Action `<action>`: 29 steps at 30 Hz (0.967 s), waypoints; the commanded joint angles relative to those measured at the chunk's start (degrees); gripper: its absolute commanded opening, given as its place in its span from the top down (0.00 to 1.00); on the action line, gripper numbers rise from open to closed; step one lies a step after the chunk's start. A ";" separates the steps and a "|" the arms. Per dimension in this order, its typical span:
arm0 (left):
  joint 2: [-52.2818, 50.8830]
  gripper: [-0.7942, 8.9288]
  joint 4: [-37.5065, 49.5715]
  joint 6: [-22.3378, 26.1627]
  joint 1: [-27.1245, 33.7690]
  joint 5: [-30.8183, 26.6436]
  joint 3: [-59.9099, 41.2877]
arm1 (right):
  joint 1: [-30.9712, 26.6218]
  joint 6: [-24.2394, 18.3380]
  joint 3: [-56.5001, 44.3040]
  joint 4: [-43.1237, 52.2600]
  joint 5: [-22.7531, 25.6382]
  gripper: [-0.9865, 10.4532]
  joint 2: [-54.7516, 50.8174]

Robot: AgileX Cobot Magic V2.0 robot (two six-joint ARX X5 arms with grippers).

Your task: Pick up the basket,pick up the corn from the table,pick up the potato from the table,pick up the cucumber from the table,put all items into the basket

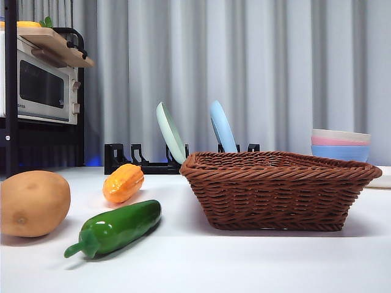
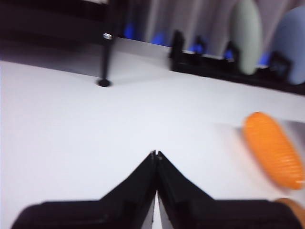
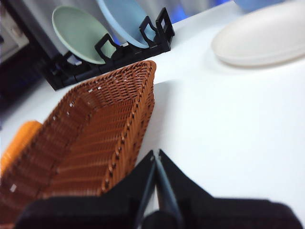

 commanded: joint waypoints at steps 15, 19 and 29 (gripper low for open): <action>12.85 0.93 -2.16 -2.95 -0.17 6.91 15.02 | -0.11 1.81 12.26 1.33 0.42 0.92 18.25; 22.49 0.93 -2.21 -1.20 -0.17 7.52 20.90 | -0.11 -1.16 19.30 1.29 0.17 0.92 28.50; 47.69 0.92 -7.39 5.07 -0.17 18.99 37.09 | -0.11 -8.41 38.51 -2.93 -5.07 0.92 54.25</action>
